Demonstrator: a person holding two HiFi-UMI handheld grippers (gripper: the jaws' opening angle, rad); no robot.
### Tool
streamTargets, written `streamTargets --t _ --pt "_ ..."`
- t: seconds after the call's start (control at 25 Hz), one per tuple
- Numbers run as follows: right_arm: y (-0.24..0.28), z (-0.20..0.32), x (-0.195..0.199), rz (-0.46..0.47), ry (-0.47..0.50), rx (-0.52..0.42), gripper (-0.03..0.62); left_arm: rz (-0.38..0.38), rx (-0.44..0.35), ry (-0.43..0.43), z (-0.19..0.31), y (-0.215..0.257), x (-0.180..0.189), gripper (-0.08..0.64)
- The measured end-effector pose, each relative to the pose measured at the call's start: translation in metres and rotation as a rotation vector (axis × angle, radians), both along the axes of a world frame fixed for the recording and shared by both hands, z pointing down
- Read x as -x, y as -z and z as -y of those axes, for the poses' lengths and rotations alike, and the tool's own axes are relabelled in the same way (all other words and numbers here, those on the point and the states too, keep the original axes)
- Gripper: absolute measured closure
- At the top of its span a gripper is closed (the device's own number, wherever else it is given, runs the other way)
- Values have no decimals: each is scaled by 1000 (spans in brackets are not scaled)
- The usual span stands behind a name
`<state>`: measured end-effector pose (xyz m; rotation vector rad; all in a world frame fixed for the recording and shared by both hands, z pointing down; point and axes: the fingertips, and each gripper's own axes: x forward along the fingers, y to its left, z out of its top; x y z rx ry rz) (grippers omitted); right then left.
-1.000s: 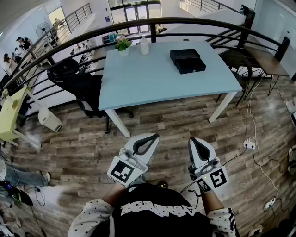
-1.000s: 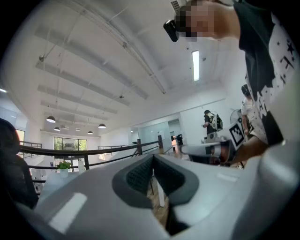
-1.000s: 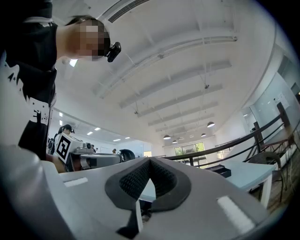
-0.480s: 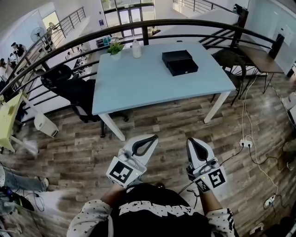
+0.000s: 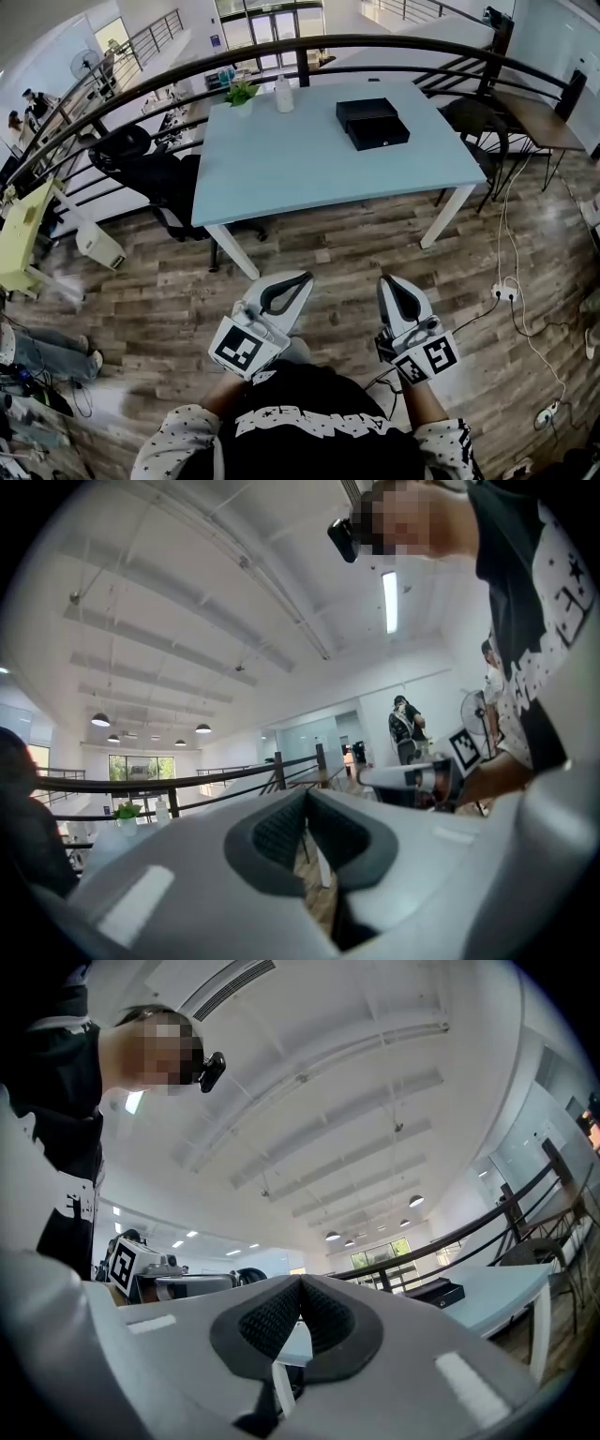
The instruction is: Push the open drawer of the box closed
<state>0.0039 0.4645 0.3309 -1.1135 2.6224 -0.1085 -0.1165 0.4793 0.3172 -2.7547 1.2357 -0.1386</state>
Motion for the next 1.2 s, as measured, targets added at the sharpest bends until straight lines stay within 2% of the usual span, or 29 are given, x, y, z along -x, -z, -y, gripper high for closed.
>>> streamTargets --t 0.4,0.64,0.88,1.2 --pt "-9 22 -2 1 9 37 600 -12 44 15 27 -14 3 560" --pt "-7 45 -29 -30 -79 39 600 -28 16 -76 64 -11 -24 560" --pt "-14 65 -42 -55 -133 69 600 -39 32 -152 100 -21 -46 560" --pt "-17 108 -52 -66 -180 89 600 -51 45 -210 148 -28 -64 560"
